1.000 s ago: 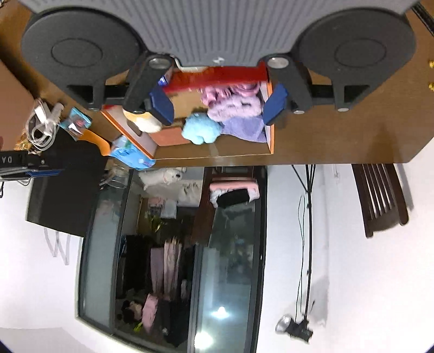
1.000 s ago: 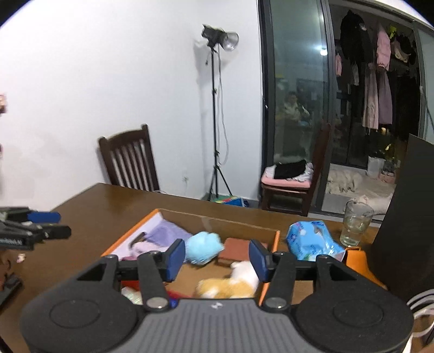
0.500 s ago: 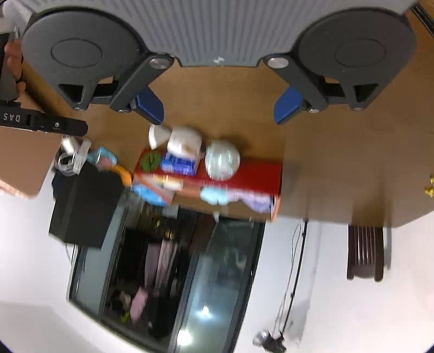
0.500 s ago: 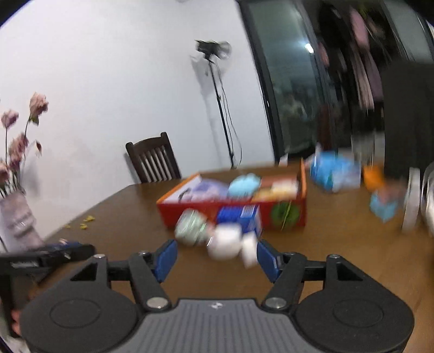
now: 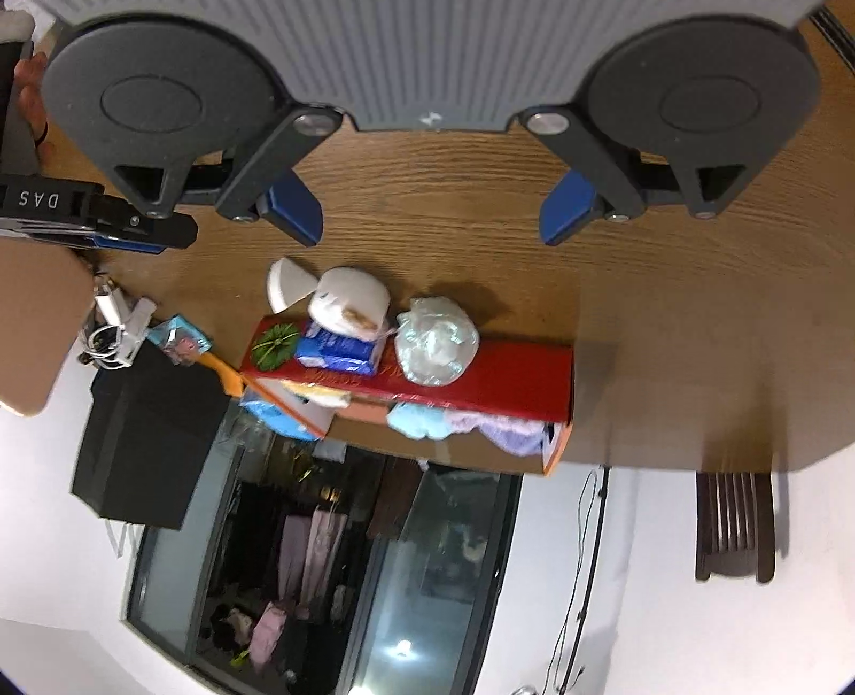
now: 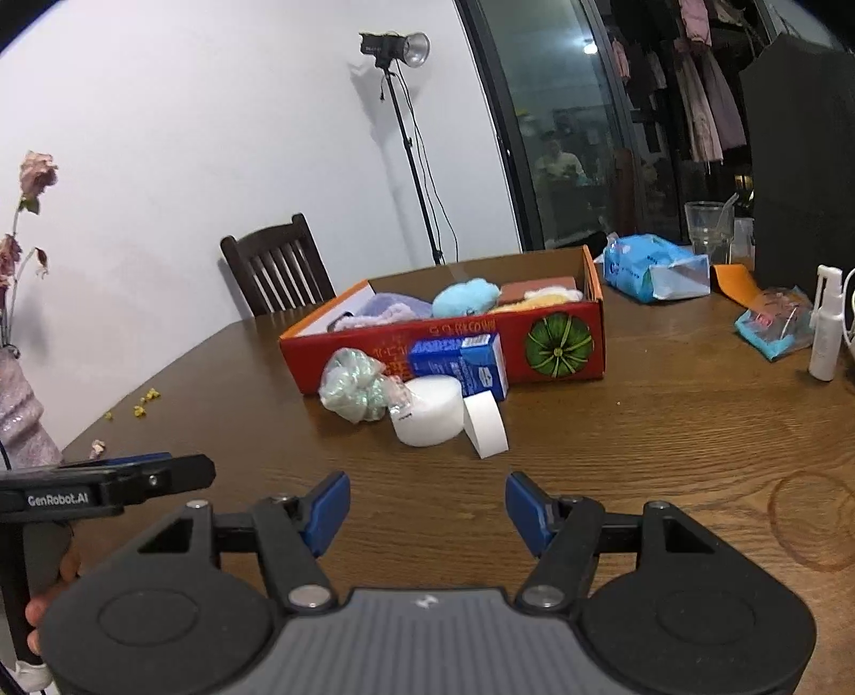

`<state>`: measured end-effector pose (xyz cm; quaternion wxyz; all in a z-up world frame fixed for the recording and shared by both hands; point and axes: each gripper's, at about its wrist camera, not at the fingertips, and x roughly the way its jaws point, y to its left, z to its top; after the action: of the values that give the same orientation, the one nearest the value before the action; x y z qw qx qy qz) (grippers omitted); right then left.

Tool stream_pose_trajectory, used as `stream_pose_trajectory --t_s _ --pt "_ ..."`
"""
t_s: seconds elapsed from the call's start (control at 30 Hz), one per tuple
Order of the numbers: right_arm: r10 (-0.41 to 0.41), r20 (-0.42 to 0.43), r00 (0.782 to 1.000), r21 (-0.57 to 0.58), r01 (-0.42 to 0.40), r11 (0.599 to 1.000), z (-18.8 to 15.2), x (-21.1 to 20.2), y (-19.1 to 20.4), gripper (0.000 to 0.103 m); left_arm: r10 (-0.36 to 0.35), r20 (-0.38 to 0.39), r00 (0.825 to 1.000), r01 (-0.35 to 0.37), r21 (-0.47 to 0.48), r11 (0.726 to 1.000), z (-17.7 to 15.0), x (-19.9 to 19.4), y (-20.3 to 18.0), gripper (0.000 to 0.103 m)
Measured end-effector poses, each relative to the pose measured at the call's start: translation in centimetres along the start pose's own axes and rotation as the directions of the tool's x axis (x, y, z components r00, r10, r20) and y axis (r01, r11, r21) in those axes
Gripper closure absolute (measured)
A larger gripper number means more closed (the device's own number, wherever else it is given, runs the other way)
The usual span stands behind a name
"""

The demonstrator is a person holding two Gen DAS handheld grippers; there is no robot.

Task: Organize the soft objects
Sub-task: 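Grasp the small clear snack bag with the left gripper while the right grasps a white foam cylinder, then carry both items into the box and open both grippers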

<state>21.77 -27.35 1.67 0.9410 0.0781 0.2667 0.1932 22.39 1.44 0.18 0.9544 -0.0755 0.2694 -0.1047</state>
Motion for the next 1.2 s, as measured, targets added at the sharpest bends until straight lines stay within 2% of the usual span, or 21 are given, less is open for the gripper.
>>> stream_pose_trajectory --t_s 0.13,0.3,0.43,0.5,0.53,0.57,0.6,0.63,0.67,0.73,0.9,1.07,1.2 --pt "-0.089 -0.004 0.996 -0.073 0.089 0.993 0.7 2.7 0.1 0.039 -0.031 -0.039 0.999 0.03 -0.029 0.999 0.9 2.5 0.0 0.018" --pt "-0.084 -0.015 0.996 -0.096 0.082 0.992 2.3 6.1 -0.6 0.041 -0.12 -0.031 0.992 0.116 -0.103 0.988 3.5 6.5 -1.6 0.025" --pt "-0.076 -0.037 0.996 -0.103 0.072 0.992 3.3 8.8 -1.1 0.047 -0.099 -0.076 0.992 0.088 -0.137 0.987 5.0 10.8 -3.4 0.039" --pt "-0.081 -0.048 0.996 -0.098 0.076 0.992 3.3 9.8 -1.3 0.049 -0.097 -0.101 0.99 0.079 -0.169 0.983 5.4 12.6 -3.9 0.043" --pt "-0.079 -0.051 0.996 -0.093 0.074 0.993 3.3 10.1 -1.5 0.051 -0.09 -0.111 0.99 0.07 -0.173 0.982 5.4 13.3 -4.1 0.054" --pt "-0.075 -0.056 0.996 -0.087 0.07 0.994 3.3 10.4 -1.6 0.054 -0.086 -0.123 0.989 0.064 -0.171 0.983 5.3 13.8 -4.2 0.071" --pt "-0.072 -0.062 0.995 -0.084 0.067 0.994 3.3 10.6 -1.8 0.057 -0.088 -0.135 0.987 0.065 -0.17 0.983 5.1 14.1 -4.2 0.073" --pt "-0.07 -0.067 0.995 -0.083 0.064 0.994 3.2 10.7 -1.9 0.067 -0.089 -0.129 0.988 0.065 -0.176 0.982 5.0 14.0 -4.1 0.089" --pt "-0.066 -0.073 0.995 -0.08 0.06 0.995 3.1 10.9 -2.1 0.077 -0.099 -0.131 0.986 0.074 -0.183 0.98 5.0 13.9 -3.9 0.089" --pt "-0.058 -0.073 0.996 -0.068 0.054 0.996 3.0 10.9 -2.3 0.084 -0.118 -0.119 0.986 0.094 -0.194 0.976 4.9 13.1 -3.6 0.089" --pt "-0.033 -0.058 0.998 -0.04 0.031 0.999 2.8 10.2 -2.6 0.085 -0.129 -0.091 0.987 0.109 -0.203 0.973 4.5 10.5 -3.1 0.089" --pt "-0.002 -0.024 1.0 -0.031 0.001 1.0 1.9 6.8 -1.8 0.085 -0.143 -0.063 0.988 0.127 -0.205 0.97 3.7 6.5 -2.7 0.089" --pt "0.013 -0.018 1.0 -0.017 -0.014 1.0 0.8 4.2 -1.3 0.085 -0.148 -0.061 0.987 0.133 -0.204 0.97 3.1 4.7 -2.9 0.089"
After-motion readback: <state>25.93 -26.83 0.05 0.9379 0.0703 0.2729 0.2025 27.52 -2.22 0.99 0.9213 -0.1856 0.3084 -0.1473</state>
